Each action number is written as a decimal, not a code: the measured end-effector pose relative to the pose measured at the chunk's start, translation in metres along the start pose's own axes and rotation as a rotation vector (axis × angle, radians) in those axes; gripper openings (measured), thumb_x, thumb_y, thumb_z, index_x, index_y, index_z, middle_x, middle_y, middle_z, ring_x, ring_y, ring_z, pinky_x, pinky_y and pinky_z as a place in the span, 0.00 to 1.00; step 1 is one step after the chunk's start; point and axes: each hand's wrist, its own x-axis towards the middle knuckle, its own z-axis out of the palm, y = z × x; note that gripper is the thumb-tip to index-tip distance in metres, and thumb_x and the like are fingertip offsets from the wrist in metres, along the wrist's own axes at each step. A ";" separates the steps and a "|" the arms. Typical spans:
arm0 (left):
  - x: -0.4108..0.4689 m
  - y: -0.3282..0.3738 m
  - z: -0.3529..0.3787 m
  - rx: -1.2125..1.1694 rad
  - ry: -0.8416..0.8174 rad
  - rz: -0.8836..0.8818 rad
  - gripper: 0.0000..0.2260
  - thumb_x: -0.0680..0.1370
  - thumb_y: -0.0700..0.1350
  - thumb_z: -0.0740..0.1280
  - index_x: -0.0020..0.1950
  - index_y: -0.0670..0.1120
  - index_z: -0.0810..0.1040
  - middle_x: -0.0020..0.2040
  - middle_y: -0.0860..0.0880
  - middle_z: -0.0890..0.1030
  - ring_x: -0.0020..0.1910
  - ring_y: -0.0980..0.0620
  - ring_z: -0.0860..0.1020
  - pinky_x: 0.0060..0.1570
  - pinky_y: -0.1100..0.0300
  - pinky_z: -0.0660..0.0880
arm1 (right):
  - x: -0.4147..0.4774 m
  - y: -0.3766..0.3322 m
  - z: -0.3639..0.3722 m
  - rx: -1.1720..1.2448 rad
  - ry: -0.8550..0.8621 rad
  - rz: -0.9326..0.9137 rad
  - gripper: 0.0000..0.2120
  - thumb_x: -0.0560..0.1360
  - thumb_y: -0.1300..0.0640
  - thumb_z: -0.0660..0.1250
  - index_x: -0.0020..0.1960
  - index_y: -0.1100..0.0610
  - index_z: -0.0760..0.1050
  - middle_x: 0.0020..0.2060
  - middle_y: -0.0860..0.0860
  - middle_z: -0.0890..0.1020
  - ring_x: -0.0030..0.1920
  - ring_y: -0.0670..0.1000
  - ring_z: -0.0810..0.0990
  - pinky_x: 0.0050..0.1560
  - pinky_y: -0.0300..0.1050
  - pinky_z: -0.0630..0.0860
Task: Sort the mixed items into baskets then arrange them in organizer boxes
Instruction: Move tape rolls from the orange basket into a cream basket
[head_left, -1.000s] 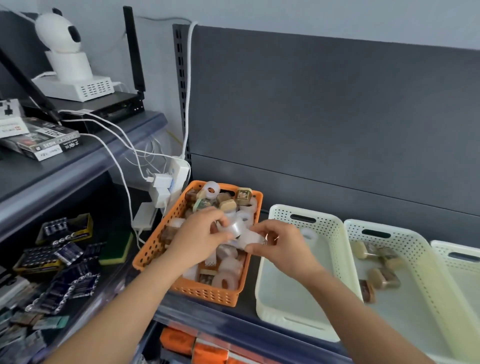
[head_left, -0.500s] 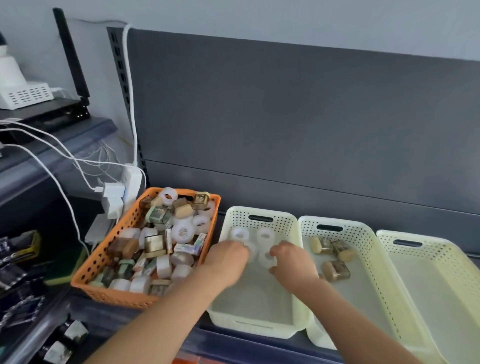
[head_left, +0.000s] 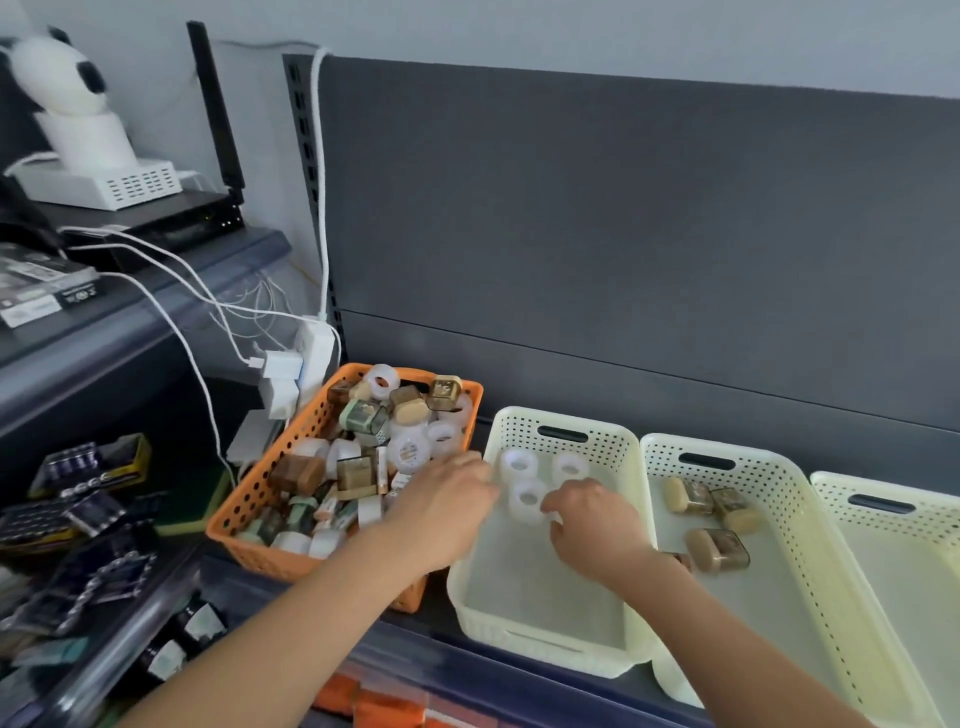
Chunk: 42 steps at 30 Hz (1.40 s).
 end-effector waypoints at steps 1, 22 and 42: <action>-0.009 -0.008 -0.004 -0.012 0.020 -0.035 0.12 0.77 0.40 0.62 0.58 0.47 0.77 0.56 0.50 0.75 0.60 0.50 0.70 0.59 0.54 0.70 | 0.001 -0.008 -0.002 0.018 0.035 -0.028 0.15 0.76 0.57 0.59 0.60 0.50 0.77 0.56 0.51 0.78 0.57 0.53 0.76 0.51 0.46 0.76; -0.083 -0.100 0.010 -0.329 -0.448 -0.575 0.14 0.75 0.50 0.66 0.60 0.51 0.79 0.56 0.51 0.80 0.50 0.50 0.78 0.50 0.54 0.77 | 0.048 -0.140 0.003 -0.299 -0.140 -0.236 0.07 0.73 0.51 0.64 0.49 0.52 0.76 0.46 0.52 0.79 0.57 0.56 0.69 0.55 0.52 0.61; -0.021 -0.037 -0.018 -0.928 0.211 -0.362 0.18 0.76 0.49 0.70 0.65 0.59 0.74 0.56 0.63 0.76 0.55 0.63 0.73 0.52 0.67 0.68 | 0.012 -0.037 -0.022 0.738 0.321 0.030 0.04 0.69 0.50 0.74 0.39 0.48 0.80 0.36 0.45 0.80 0.32 0.42 0.73 0.35 0.35 0.69</action>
